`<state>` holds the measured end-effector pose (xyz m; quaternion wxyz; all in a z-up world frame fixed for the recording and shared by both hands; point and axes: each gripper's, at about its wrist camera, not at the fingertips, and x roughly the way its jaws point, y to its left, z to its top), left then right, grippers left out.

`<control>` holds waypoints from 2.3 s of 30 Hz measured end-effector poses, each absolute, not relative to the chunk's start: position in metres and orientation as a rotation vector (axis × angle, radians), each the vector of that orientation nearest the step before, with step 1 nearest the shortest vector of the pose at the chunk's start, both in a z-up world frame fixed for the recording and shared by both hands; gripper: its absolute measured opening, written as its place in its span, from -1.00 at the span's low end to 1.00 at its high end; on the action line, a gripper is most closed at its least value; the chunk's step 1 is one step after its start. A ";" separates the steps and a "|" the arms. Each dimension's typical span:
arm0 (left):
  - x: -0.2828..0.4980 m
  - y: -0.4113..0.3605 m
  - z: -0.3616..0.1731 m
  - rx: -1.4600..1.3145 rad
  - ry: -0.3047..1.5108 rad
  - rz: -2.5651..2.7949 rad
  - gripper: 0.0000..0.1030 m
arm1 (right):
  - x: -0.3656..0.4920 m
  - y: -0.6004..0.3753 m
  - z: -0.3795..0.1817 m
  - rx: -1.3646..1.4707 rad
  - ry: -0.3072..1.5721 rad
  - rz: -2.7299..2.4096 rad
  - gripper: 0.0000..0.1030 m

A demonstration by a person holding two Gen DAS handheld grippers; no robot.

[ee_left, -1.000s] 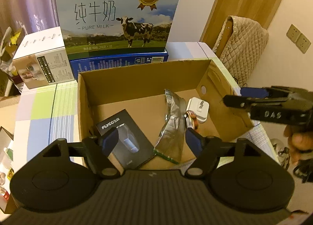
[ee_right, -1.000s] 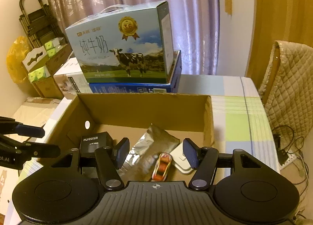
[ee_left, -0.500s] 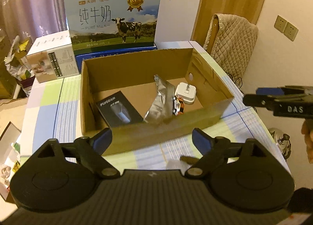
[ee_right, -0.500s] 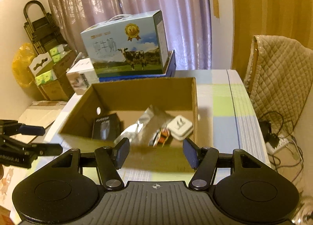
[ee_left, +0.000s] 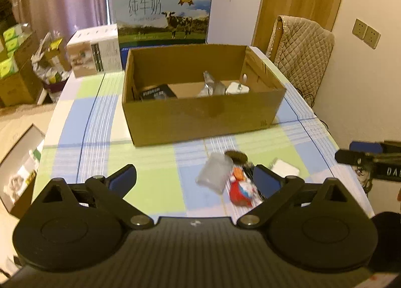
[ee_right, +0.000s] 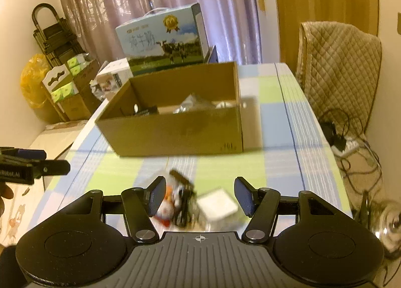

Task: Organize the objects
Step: 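Move both tools back over the remaining items on the table, then grasp the clear cotton-swab box with the right tool while the left tool approaches the red Doraemon toy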

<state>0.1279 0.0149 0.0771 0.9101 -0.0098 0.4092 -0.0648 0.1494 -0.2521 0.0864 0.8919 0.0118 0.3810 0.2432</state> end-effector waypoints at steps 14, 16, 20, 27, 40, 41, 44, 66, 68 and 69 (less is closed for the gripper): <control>0.068 0.008 0.051 -0.001 0.867 -0.092 0.90 | 0.084 -0.284 0.056 0.059 0.820 0.468 0.12; 0.065 0.007 0.048 -0.003 0.872 -0.094 0.90 | 0.083 -0.287 0.056 0.062 0.825 0.465 0.12; 0.063 0.002 0.047 0.014 0.871 -0.098 0.90 | 0.083 -0.288 0.056 0.066 0.826 0.467 0.12; 0.067 -0.005 0.046 0.023 0.863 -0.115 0.90 | 0.087 -0.288 0.054 0.066 0.838 0.475 0.12; 0.087 -0.020 0.020 0.064 0.891 -0.146 0.88 | 0.117 -0.281 0.034 0.022 0.879 0.499 0.27; 0.090 -0.021 0.018 0.064 0.894 -0.151 0.87 | 0.121 -0.280 0.032 0.020 0.881 0.502 0.32; 0.098 -0.025 0.009 0.070 0.901 -0.163 0.83 | 0.135 -0.278 0.025 0.015 0.898 0.518 0.36; 0.157 -0.041 -0.042 0.054 0.964 -0.237 0.77 | 0.223 -0.244 -0.039 -0.144 1.042 0.671 0.38; 0.159 -0.041 -0.045 0.050 0.967 -0.242 0.77 | 0.229 -0.244 -0.045 -0.134 1.045 0.670 0.38; 0.160 -0.041 -0.046 0.045 0.967 -0.246 0.77 | 0.232 -0.244 -0.048 -0.122 1.049 0.672 0.38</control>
